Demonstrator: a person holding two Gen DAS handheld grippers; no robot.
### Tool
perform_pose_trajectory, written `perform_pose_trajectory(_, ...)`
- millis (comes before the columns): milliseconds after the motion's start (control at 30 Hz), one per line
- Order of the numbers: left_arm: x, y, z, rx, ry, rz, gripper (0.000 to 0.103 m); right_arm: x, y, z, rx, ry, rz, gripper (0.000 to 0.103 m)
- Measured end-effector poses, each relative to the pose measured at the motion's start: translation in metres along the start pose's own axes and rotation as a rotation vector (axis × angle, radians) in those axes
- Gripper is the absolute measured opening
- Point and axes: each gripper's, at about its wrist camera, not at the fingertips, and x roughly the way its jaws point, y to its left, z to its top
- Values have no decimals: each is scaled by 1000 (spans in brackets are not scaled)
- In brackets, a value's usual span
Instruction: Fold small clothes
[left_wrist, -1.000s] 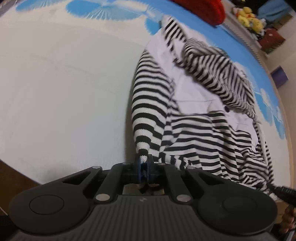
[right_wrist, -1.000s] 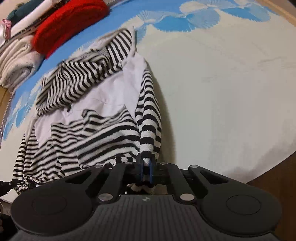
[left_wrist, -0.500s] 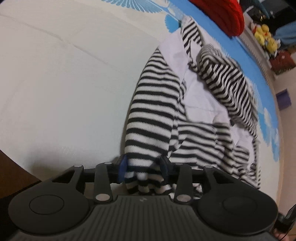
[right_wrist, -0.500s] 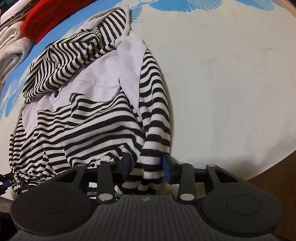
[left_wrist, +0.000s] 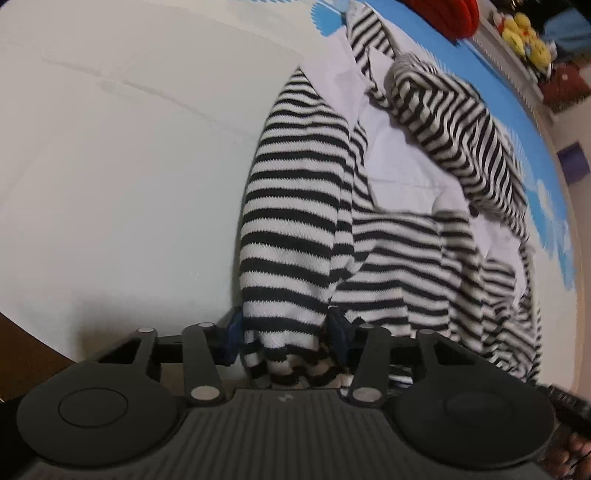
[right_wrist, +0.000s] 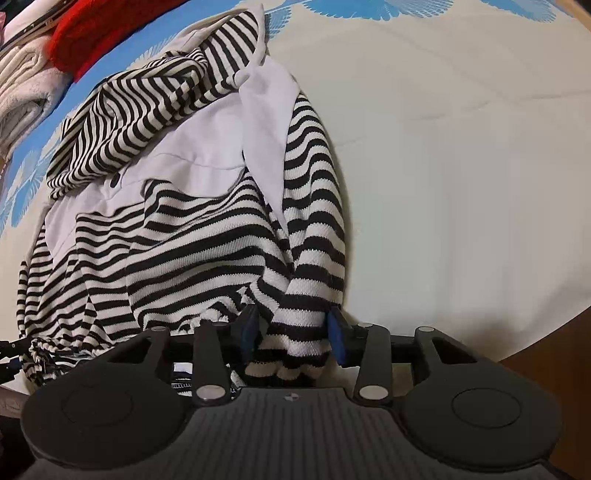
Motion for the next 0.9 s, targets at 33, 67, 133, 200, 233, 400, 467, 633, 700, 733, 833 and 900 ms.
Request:
perform_pose_trajectory(33, 1, -1, -1, 13, 1, 7, 48, 0, 1, 0, -5, 0, -1, 42)
perform_pose_trajectory(67, 1, -2, -2, 26, -1, 9, 44, 0, 1, -1, -12, -1, -2, 42)
perform_pose_trajectory(133, 0, -2, -2, 38, 0, -3, 29, 0, 5, -1, -36, -4, -3, 41)
perform_pose_trajectory(200, -2, -4, -3, 53, -7, -22, 14, -2, 5, 0, -50, -16, 3, 17)
perform_pose_trajectory(233, -6, -6, -4, 73, -20, -23, 11, -6, 3, 1, -38, -32, 18, 13)
perform_pose_trajectory(400, -36, -23, -8, 187, -95, -24, 9, -42, -3, 7, -7, -165, 120, 6)
perform_pose_trajectory(467, -56, -32, -9, 253, -162, -18, 8, -61, -1, 9, -30, -215, 159, 5)
perform_pose_trajectory(633, -103, -41, -19, 324, -256, -87, 7, -109, -4, 10, -37, -326, 224, 5)
perform_pose_trajectory(700, -129, -44, -28, 371, -286, -100, 5, -128, -4, 4, -54, -347, 233, 4)
perform_pose_trajectory(733, -143, -45, -35, 398, -302, -91, 5, -136, -3, 1, -63, -350, 233, 4)
perform_pose_trajectory(833, -177, -39, -51, 430, -319, -114, 5, -170, -4, -16, -112, -360, 269, 4)
perform_pose_trajectory(900, -196, -34, -62, 435, -331, -142, 5, -190, -6, -26, -133, -353, 276, 4)
